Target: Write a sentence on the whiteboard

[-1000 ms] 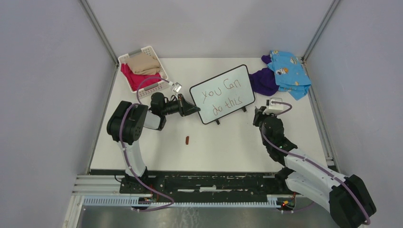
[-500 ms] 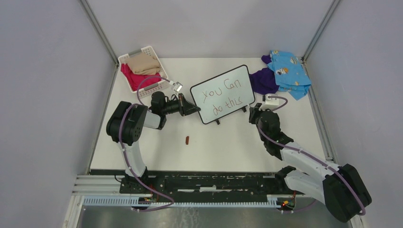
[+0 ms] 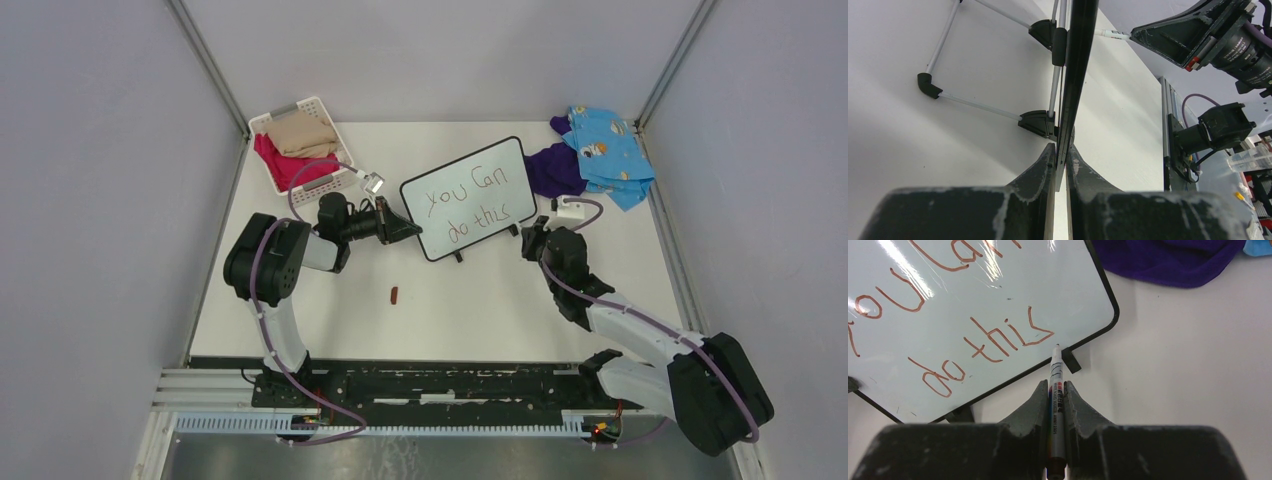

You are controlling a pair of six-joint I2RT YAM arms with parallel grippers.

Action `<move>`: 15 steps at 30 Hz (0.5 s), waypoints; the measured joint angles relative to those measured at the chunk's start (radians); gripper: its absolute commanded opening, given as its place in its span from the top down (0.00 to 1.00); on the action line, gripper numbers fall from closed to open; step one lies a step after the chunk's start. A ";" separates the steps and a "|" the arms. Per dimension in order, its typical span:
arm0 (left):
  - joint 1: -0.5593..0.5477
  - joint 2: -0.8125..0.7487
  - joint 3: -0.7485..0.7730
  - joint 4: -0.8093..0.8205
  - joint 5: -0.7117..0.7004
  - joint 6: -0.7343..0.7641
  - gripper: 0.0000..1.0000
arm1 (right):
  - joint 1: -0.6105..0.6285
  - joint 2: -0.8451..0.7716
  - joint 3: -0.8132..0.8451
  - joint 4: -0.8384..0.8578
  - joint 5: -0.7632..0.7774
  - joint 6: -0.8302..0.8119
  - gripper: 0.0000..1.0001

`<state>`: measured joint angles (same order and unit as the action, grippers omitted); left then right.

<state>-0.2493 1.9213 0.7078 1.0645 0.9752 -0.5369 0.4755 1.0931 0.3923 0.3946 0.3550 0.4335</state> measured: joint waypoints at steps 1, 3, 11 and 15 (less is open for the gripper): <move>0.000 0.000 0.000 0.000 0.000 0.000 0.88 | 0.000 0.001 0.000 0.000 0.000 0.000 1.00; 0.000 0.000 0.000 0.000 0.000 0.000 0.88 | 0.000 0.004 0.000 0.000 0.000 0.000 1.00; -0.001 0.000 0.000 0.000 0.000 0.000 0.89 | -0.014 0.023 0.000 0.020 0.016 0.013 1.00; -0.001 0.000 0.000 -0.001 0.000 0.000 0.89 | -0.028 0.037 0.003 0.043 0.022 0.021 1.00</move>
<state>-0.2501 1.9213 0.7078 1.0637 0.9749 -0.5365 0.4477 1.1305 0.3950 0.4377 0.3771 0.4541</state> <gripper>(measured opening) 0.163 0.173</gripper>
